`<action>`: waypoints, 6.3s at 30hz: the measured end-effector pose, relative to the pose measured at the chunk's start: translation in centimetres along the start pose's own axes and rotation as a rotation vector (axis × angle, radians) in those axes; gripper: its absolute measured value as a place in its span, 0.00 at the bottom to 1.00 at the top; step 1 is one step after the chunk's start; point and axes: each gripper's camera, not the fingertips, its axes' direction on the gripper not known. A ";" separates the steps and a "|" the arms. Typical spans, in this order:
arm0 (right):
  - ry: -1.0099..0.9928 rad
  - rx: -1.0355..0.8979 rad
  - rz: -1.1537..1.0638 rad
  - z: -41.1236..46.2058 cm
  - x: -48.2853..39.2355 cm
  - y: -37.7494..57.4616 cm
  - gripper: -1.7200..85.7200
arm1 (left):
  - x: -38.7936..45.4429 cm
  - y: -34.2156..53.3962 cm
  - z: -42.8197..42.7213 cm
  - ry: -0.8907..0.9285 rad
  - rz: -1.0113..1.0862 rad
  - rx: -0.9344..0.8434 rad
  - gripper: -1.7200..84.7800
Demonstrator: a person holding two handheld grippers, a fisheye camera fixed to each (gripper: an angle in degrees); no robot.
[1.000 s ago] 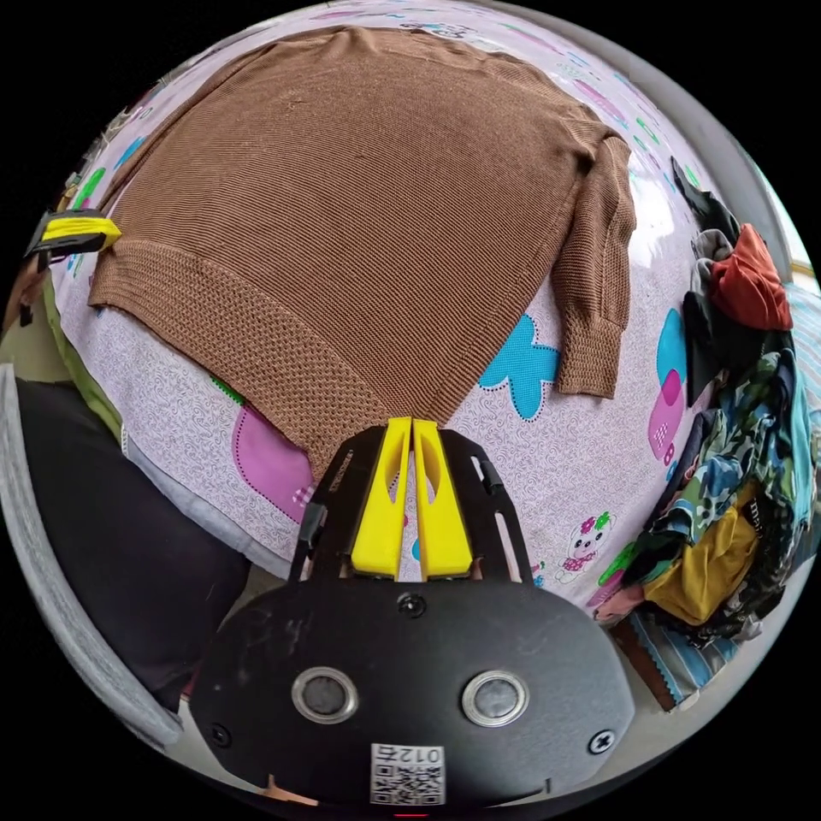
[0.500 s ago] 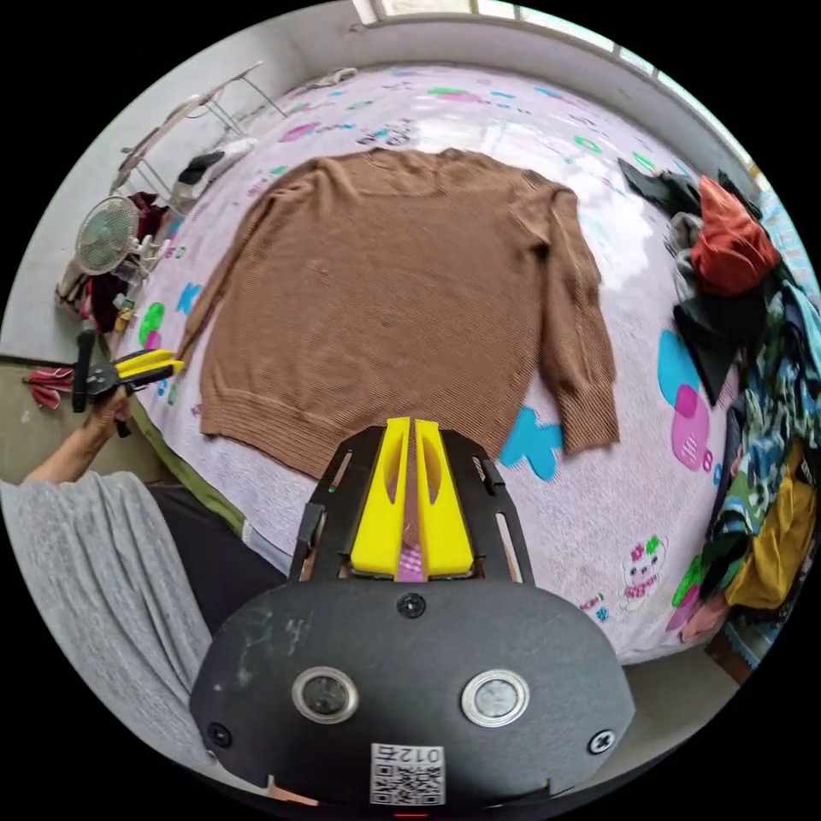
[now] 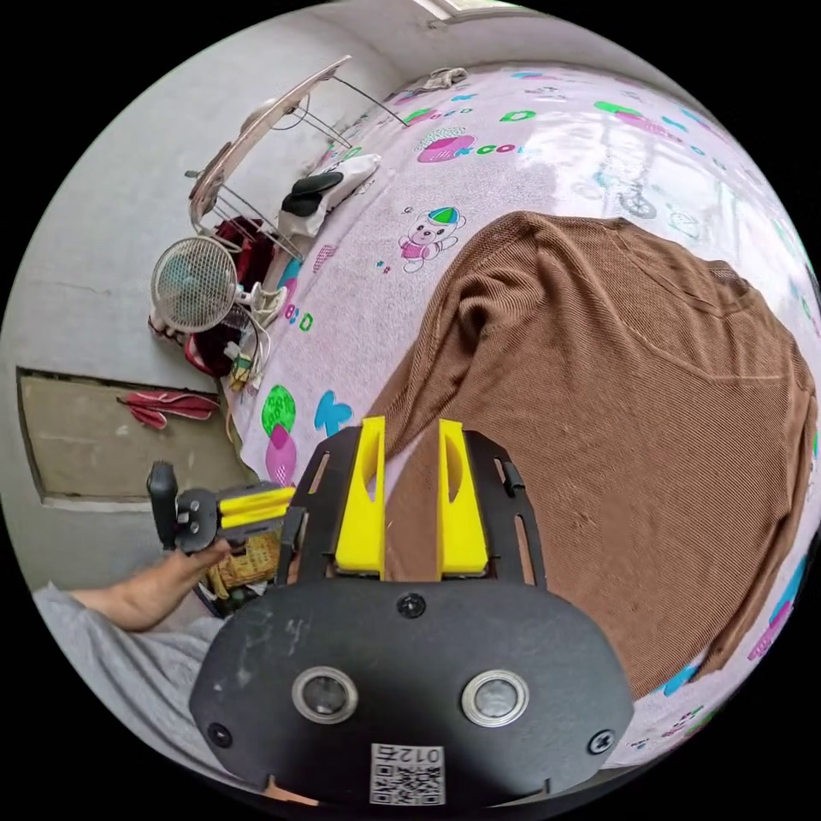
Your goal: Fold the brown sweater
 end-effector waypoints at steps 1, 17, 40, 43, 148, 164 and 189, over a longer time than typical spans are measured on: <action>0.001 -0.006 0.012 0.4 0.5 -0.6 0.14 | -1.5 0.0 -1.1 0.041 0.010 0.019 0.05; -0.173 0.031 0.113 5.4 7.4 -12.0 0.02 | -27.2 -1.6 -11.7 0.225 -0.164 0.181 0.04; 0.335 0.089 -0.049 8.2 17.9 -11.6 0.01 | -28.7 -9.8 -2.5 -0.033 -0.394 0.027 0.02; 0.410 0.021 -0.045 10.7 18.0 -13.2 0.01 | -29.0 -10.9 -0.8 -0.088 -0.431 -0.041 0.02; 0.495 0.048 0.053 -15.5 -30.3 15.4 0.02 | 29.1 -11.2 14.0 -0.162 -0.125 -0.287 0.02; 0.609 0.381 0.244 -30.1 -27.9 10.3 0.03 | 30.6 -13.4 14.1 -0.189 -0.129 -0.322 0.02; 0.457 -0.208 -0.050 -1.8 -55.0 18.1 0.03 | 28.2 -11.5 12.2 -0.175 0.048 -0.268 0.02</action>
